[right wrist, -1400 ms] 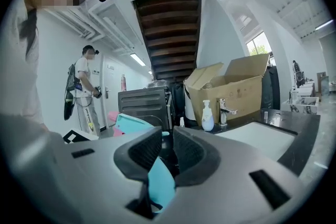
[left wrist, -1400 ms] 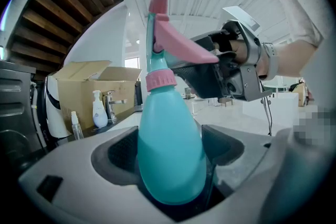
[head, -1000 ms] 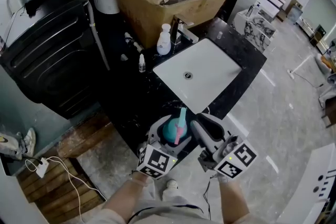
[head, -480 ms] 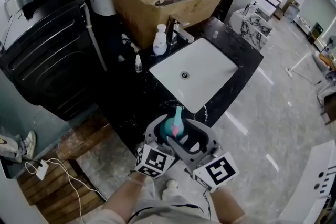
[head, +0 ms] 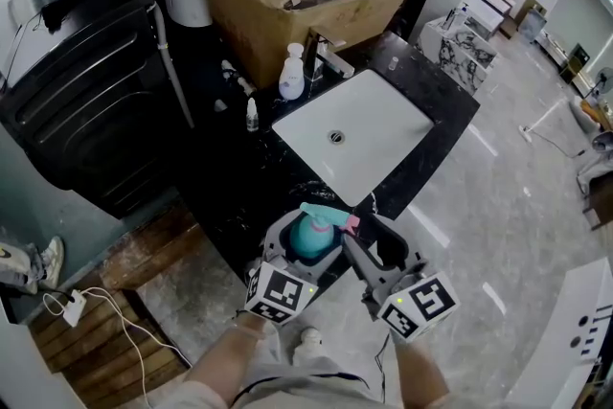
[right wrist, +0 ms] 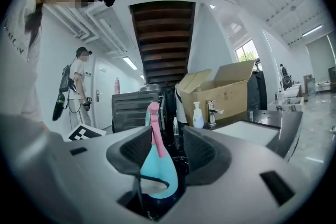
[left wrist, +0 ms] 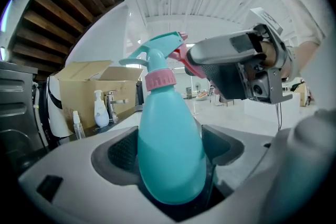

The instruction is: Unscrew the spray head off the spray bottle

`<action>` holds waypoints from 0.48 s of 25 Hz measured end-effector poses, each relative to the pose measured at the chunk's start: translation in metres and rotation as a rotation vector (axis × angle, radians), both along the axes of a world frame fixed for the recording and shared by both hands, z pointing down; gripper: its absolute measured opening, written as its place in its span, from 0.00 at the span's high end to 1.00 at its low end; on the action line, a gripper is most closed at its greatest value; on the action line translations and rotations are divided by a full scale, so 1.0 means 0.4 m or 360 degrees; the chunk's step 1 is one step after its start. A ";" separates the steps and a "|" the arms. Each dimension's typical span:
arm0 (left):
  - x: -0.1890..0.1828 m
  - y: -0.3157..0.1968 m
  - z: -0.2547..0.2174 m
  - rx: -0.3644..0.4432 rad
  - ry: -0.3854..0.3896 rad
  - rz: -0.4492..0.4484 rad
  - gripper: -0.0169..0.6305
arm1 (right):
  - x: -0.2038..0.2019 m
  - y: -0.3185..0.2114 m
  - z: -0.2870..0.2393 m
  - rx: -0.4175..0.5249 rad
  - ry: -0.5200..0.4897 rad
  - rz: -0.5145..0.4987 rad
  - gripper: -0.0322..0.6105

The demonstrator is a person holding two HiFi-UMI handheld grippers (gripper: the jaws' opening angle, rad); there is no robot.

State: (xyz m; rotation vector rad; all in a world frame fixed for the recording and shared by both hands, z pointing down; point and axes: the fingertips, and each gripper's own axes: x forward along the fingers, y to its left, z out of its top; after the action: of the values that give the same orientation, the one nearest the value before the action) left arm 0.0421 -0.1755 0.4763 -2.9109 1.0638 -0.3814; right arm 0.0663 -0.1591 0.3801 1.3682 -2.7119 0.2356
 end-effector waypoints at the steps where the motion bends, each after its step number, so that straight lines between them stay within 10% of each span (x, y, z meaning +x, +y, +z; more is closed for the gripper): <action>1: 0.000 0.000 -0.001 0.0000 0.0000 -0.0001 0.39 | 0.006 -0.009 0.004 -0.0002 0.0001 0.0011 0.65; 12: 0.000 0.003 -0.001 -0.0001 -0.0001 0.0001 0.39 | 0.006 -0.116 0.029 0.0005 0.0053 0.0008 0.70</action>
State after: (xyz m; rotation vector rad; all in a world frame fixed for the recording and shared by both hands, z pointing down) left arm 0.0421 -0.1743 0.4759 -2.9115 1.0630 -0.3824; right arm 0.0686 -0.2054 0.3915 1.3679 -2.6835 0.2070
